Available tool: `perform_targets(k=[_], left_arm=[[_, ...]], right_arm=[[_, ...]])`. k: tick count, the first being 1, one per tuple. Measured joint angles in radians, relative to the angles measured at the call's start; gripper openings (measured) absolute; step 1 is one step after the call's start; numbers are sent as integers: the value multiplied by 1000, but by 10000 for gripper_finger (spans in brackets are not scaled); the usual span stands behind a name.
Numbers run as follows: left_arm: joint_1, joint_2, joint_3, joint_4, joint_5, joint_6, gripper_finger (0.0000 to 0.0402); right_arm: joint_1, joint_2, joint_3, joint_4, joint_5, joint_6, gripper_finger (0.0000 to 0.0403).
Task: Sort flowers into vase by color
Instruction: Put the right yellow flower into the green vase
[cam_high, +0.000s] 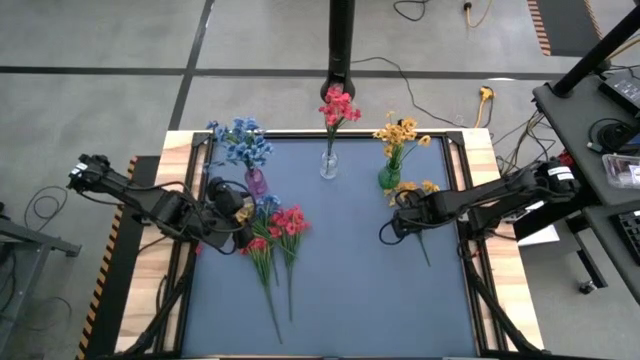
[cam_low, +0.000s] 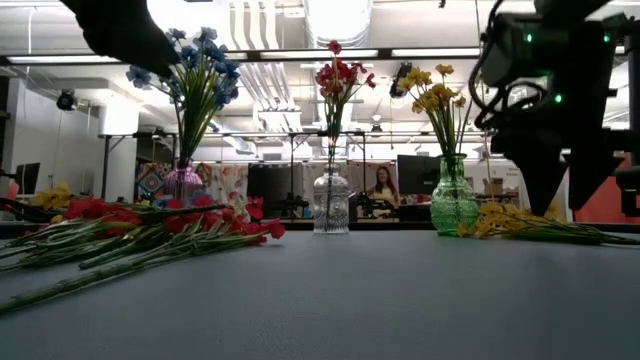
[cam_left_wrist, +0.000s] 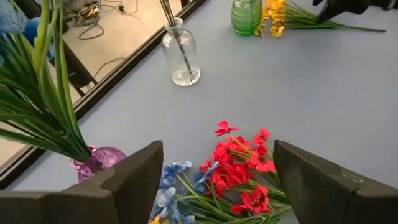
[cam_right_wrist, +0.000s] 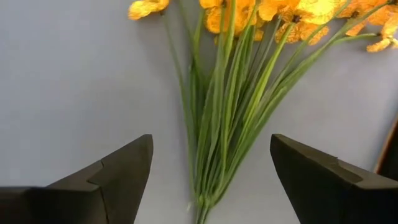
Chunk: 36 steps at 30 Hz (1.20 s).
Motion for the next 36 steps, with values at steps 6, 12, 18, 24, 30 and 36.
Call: perform_targets(k=[6, 12, 18, 24, 30, 36], left_arm=[[1, 2, 3, 0, -15, 18, 285], [1, 2, 3, 0, -25, 18, 285], [1, 2, 3, -1, -25, 18, 285], [1, 2, 3, -1, -25, 19, 285], [1, 2, 3, -1, -25, 23, 285], [1, 2, 3, -1, -25, 22, 285]], right_arm=[[-14, 0, -71, 117, -30, -13, 292], [43, 0, -76, 274, -140, -40, 273], [128, 0, -37, 284, -236, -38, 256], [172, 0, -20, 246, -239, -7, 251], [172, 0, -20, 244, -232, -3, 251], [172, 0, -20, 244, -232, -1, 251]])
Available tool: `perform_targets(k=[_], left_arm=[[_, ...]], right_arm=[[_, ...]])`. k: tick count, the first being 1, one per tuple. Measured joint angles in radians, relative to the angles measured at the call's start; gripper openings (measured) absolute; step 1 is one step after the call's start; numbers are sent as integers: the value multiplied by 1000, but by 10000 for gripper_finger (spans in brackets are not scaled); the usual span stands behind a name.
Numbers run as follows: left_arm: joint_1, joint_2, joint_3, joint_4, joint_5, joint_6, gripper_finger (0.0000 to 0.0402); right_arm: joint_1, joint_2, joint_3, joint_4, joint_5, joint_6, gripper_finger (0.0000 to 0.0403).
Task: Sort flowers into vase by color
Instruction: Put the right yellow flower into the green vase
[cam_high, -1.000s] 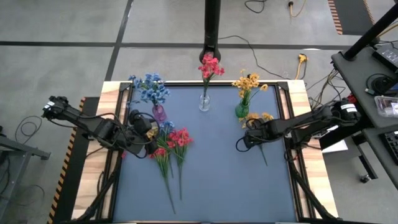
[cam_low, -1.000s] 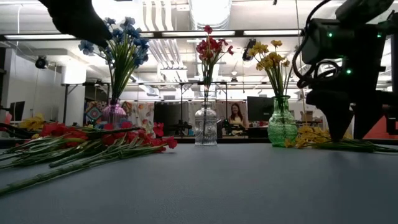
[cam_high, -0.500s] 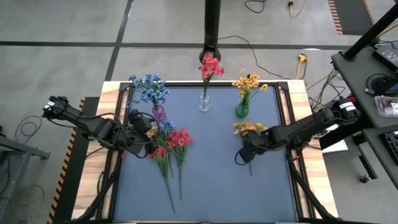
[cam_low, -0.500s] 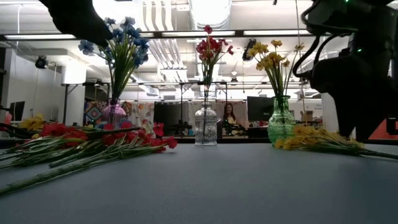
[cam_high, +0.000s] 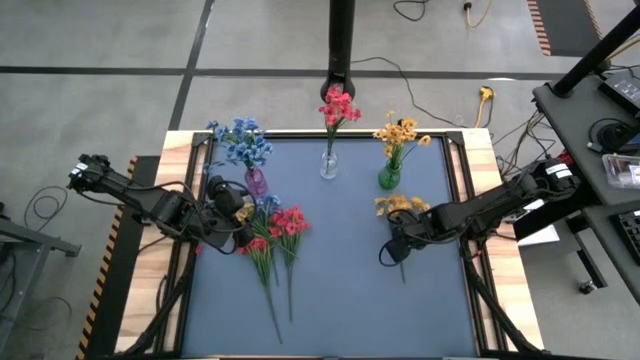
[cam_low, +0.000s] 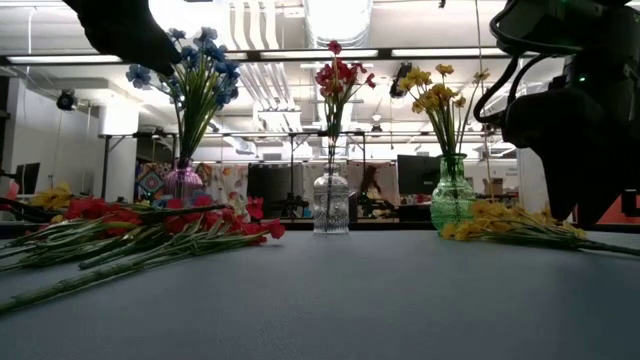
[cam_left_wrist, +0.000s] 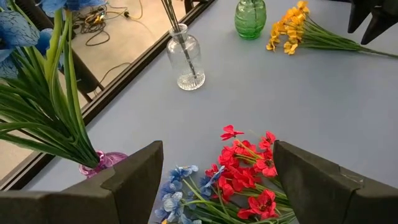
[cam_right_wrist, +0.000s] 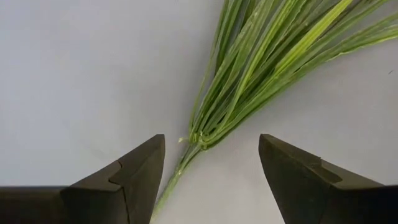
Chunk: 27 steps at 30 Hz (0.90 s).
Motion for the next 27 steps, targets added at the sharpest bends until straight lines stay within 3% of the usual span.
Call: perform_targets(k=[27], left_arm=[[0, 0, 0, 0, 0, 0, 285]], right_arm=[[0, 0, 0, 19, 28, -4, 251]])
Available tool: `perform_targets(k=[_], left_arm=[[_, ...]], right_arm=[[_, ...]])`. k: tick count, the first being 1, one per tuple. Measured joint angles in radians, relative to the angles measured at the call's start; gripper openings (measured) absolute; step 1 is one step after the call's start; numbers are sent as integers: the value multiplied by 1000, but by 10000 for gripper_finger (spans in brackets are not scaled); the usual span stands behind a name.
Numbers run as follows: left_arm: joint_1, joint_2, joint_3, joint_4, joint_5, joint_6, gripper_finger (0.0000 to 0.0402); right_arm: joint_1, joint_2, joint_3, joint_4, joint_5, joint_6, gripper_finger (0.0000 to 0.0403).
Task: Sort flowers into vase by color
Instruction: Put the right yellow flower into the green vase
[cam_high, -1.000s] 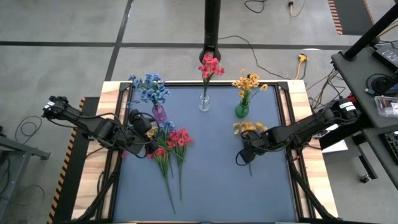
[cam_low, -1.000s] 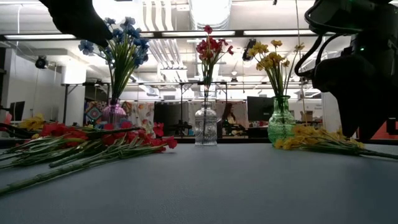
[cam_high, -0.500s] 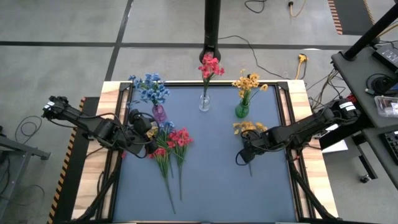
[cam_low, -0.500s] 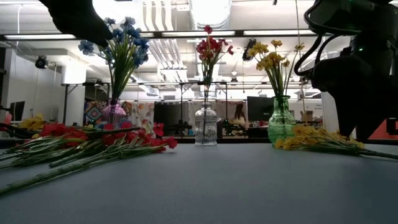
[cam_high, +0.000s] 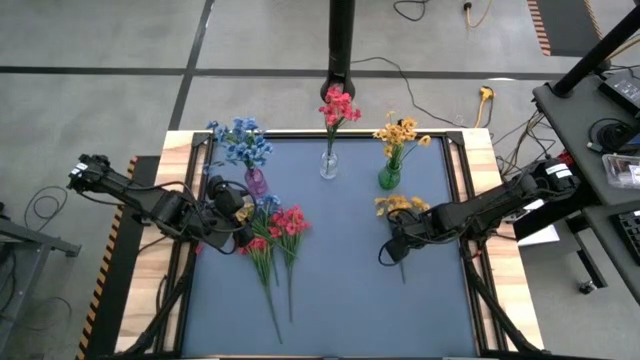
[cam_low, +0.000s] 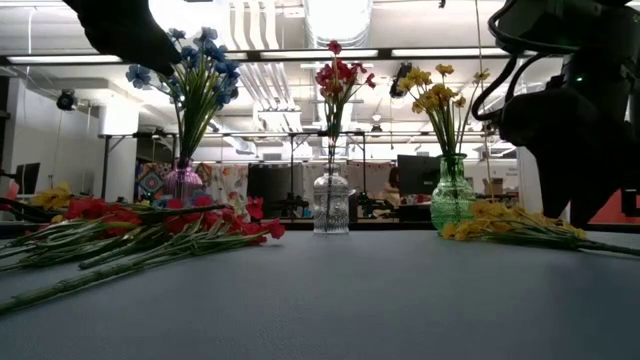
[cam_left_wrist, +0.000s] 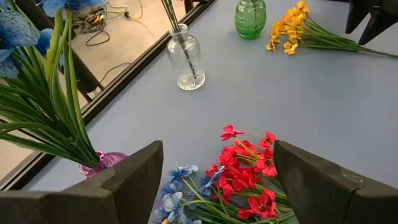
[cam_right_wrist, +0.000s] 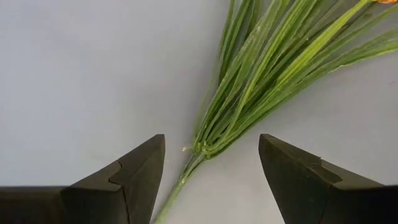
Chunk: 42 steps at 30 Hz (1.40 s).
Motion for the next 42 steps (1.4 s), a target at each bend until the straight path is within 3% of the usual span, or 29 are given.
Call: perform_targets(k=[9, 21, 31, 42], left_arm=[[0, 0, 0, 0, 0, 0, 285], [0, 0, 0, 0, 0, 0, 285], [0, 0, 0, 0, 0, 0, 285], [0, 0, 0, 3, -10, 0, 285]], right_arm=[[0, 0, 0, 101, 35, -17, 251], [-18, 0, 0, 101, 55, -50, 251], [-91, 0, 0, -47, 80, 33, 251], [-101, 191, 40, 23, 62, -19, 251]])
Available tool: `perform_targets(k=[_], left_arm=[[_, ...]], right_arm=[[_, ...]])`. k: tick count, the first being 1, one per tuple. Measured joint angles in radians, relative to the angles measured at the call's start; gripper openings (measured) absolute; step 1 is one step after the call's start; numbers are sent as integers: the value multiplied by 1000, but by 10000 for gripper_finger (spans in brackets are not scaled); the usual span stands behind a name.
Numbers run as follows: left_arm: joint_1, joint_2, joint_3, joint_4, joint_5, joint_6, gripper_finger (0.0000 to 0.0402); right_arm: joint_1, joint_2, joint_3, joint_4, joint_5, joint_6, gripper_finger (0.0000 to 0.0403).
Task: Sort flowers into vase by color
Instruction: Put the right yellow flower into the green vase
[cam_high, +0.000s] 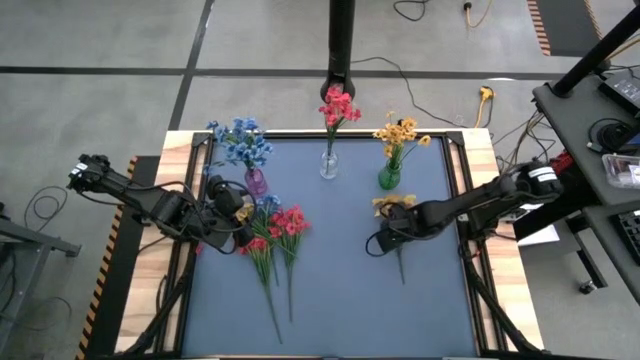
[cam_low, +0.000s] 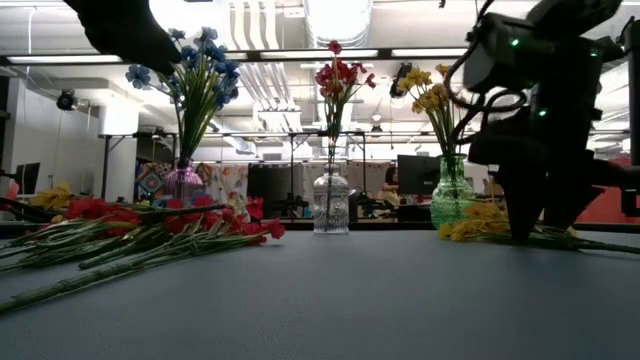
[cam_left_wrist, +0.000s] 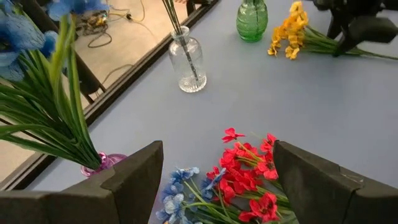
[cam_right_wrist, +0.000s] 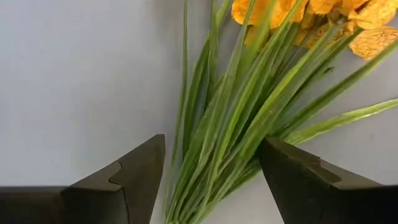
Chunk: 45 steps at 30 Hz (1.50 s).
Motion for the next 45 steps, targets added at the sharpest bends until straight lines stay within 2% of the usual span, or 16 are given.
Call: perform_targets(k=[4, 7, 11, 18, 22, 27, 31, 34, 37, 42, 45], left_arm=[[0, 0, 0, -1, -9, 0, 285], [0, 0, 0, -2, -9, 1, 285], [0, 0, 0, -4, -10, 3, 285], [0, 0, 0, -4, -11, 4, 285], [0, 0, 0, -3, -11, 4, 285], [0, 0, 0, 12, -11, 4, 285], [0, 0, 0, 24, -11, 4, 285], [0, 0, 0, 31, -12, 4, 285], [0, 0, 0, 36, -16, 4, 285], [0, 0, 0, 36, -17, 4, 285], [0, 0, 0, 36, -18, 4, 285]], right_arm=[[0, 58, 56, -51, 5, -23, 248], [0, 80, 89, -61, 1, -46, 231], [0, 93, 110, -64, -1, -62, 181], [0, 94, 111, -71, 0, -98, 68], [1, 90, 123, -82, -23, -157, 24], [39, 36, 149, -165, -41, -225, 17], [82, -71, 150, -165, -19, -251, 21], [118, -176, 142, -90, 107, -282, 21], [142, -281, 113, 65, 305, -366, 21], [145, -404, 44, 417, 644, -646, 22], [142, -457, -2, 615, 798, -842, 22]])
